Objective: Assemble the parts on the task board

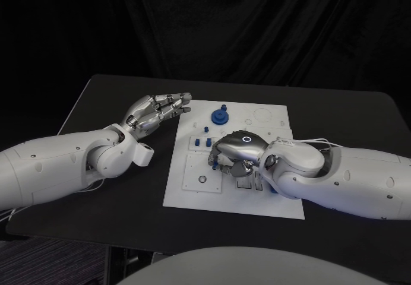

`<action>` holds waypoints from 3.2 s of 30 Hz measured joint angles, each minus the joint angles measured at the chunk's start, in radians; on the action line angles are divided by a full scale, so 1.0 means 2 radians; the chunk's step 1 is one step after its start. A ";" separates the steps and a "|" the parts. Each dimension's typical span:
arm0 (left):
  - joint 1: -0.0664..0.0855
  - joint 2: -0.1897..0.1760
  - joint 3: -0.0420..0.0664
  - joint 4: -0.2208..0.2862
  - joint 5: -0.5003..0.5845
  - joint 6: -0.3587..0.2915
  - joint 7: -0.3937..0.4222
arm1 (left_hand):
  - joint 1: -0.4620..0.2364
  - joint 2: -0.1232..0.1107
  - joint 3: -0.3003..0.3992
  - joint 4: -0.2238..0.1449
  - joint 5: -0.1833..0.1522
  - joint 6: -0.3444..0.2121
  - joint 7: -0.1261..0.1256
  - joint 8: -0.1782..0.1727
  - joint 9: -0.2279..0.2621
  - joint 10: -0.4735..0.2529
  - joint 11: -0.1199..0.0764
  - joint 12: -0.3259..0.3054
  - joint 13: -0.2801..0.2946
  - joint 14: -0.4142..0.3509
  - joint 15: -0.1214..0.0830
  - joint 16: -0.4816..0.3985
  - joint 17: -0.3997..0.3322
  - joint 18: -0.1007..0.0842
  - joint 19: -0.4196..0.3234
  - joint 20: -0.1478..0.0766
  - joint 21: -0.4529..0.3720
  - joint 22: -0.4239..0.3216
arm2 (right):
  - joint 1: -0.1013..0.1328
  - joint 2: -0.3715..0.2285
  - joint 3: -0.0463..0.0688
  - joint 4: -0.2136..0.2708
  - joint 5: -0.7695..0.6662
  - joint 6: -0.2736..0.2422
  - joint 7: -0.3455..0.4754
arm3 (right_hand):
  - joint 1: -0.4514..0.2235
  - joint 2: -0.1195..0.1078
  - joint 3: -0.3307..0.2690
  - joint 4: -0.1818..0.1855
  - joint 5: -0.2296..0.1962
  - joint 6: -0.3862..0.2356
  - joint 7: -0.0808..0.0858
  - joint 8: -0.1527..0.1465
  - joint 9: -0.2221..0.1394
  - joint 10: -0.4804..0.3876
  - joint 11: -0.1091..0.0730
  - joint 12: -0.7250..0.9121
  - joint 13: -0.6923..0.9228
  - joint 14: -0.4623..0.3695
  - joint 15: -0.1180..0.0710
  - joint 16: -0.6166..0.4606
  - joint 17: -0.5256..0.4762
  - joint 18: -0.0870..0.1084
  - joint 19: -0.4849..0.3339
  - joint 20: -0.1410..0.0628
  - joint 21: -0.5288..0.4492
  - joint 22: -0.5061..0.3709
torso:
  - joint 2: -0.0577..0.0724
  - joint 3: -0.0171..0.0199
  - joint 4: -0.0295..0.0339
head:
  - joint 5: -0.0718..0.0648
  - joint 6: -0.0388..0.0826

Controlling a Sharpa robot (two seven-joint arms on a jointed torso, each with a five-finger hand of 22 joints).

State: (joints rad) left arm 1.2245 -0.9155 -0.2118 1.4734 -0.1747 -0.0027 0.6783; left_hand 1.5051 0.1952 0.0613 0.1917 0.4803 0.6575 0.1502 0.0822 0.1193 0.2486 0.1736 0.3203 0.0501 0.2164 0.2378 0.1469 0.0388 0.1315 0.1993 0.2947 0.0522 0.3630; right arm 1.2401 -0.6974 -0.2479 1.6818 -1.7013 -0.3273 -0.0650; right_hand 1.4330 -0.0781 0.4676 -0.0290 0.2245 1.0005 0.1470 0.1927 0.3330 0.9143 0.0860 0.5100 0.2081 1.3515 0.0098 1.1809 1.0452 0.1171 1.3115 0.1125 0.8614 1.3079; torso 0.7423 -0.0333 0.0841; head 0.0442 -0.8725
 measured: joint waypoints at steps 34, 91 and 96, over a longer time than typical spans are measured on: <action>-0.002 0.003 0.000 -0.005 0.000 0.005 0.000 | -0.002 -0.002 0.003 0.000 0.000 0.000 0.000 0.000 0.000 0.000 0.000 0.000 0.000 0.000 0.000 0.000 0.000 0.000 0.000 0.000 0.000 -0.001 | -0.004 0.004 0.000 -0.007 0.000 0.023 0.002 | -0.035 -0.029 -0.072 0.029 -0.039 -0.110 -0.015 -0.062 -0.039 -0.126 0.028 -0.026 -0.008 -0.039 0.022 -0.025 -0.041 0.008 -0.031 0.020 -0.077 0.000 | 0.000 0.0000 -0.0002 | 0.000 0.000; -0.003 -0.009 0.000 0.006 0.000 0.004 0.000 | -0.002 -0.002 0.012 0.001 0.000 0.005 0.002 0.002 0.001 0.005 0.002 0.006 0.001 0.005 0.005 0.008 0.001 0.000 0.005 -0.002 0.000 0.001 | 0.057 -0.141 0.000 0.031 0.087 0.023 -0.067 | 0.006 -0.021 -0.160 0.137 -0.025 -0.076 0.004 -0.043 -0.087 -0.129 0.026 0.017 -0.064 0.023 0.023 0.045 0.004 0.007 0.042 0.022 0.034 0.000 | 0.000 0.0012 -0.0003 | -0.015 0.000; -0.005 -0.008 0.000 0.004 0.000 0.004 0.000 | -0.002 -0.002 0.012 0.001 0.000 0.005 0.002 0.002 0.001 0.005 0.002 0.006 0.001 0.005 0.005 0.008 0.001 0.000 0.005 -0.002 0.000 0.001 | 0.053 -0.136 -0.001 0.024 0.086 0.026 -0.067 | 0.015 -0.013 -0.154 0.119 -0.003 -0.074 0.006 -0.043 -0.091 -0.103 0.022 0.017 -0.068 0.023 0.020 0.045 0.001 0.008 0.041 0.018 0.034 0.000 | 0.000 0.0000 -0.0004 | -0.014 0.000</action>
State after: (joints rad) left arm 1.2144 -0.9324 -0.2119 1.4821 -0.1744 0.0058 0.6786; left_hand 1.5011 0.1912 0.0848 0.1931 0.4803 0.6683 0.1537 0.0861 0.1217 0.2594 0.1774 0.3327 0.0518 0.2274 0.2485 0.1622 0.0415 0.1314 0.2101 0.2913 0.0522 0.3644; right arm 1.3463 -0.9692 -0.2489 1.7301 -1.5299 -0.2755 -0.1991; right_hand 1.4622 -0.1037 0.1596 0.2082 0.2186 0.8523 0.1593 0.1066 0.1507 0.7086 0.1292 0.5431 0.0721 1.3979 0.0491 1.2701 1.0480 0.1322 1.3938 0.1483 0.9294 1.3073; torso 0.7413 -0.0332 0.0833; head 0.0152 -0.8725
